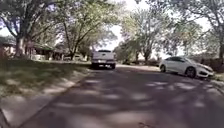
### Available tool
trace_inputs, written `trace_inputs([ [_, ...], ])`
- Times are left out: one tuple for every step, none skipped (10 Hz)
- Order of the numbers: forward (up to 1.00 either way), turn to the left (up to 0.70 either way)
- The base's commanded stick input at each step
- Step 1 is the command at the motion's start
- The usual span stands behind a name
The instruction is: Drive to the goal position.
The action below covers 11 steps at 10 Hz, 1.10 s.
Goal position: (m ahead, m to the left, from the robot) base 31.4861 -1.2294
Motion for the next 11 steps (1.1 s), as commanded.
trace_inputs([
  [1.00, 0.00],
  [1.00, 0.00],
  [1.00, 0.00],
  [1.00, 0.00],
  [1.00, 0.00],
  [1.00, 0.00],
  [1.00, 0.00],
  [1.00, 0.00],
  [1.00, 0.00],
  [1.00, 0.00],
  [1.00, 0.00],
])
